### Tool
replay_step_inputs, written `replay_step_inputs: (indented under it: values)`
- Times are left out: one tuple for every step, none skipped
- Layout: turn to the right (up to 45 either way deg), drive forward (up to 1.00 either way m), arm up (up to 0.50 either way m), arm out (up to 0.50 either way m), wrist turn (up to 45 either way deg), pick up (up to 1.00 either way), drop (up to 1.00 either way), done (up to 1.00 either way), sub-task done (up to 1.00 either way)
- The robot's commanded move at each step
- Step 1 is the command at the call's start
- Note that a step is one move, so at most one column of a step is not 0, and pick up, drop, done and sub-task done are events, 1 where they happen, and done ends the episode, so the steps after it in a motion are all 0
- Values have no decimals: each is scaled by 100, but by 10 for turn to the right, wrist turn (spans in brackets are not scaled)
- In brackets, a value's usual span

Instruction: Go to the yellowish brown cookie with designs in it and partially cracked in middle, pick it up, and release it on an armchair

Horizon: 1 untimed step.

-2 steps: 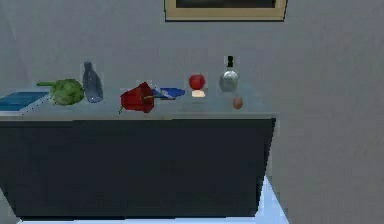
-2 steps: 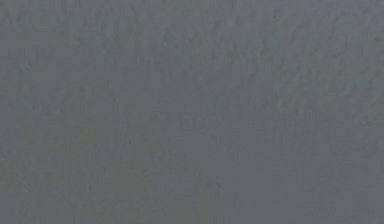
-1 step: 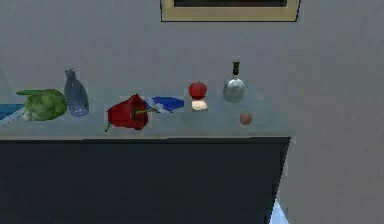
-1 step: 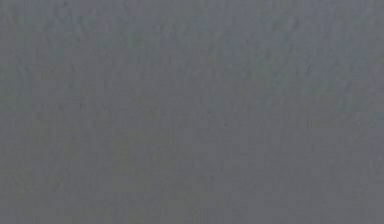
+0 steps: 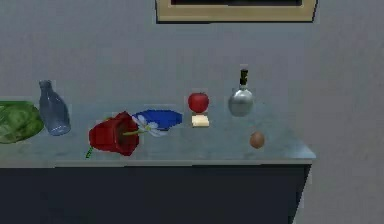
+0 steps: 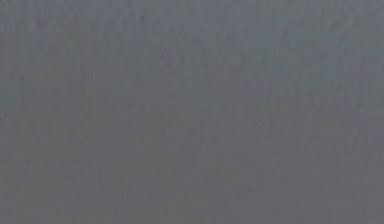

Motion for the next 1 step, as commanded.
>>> replay_step_inputs:
  values:
    - [450,0,0,0,0,0,0,0,0]
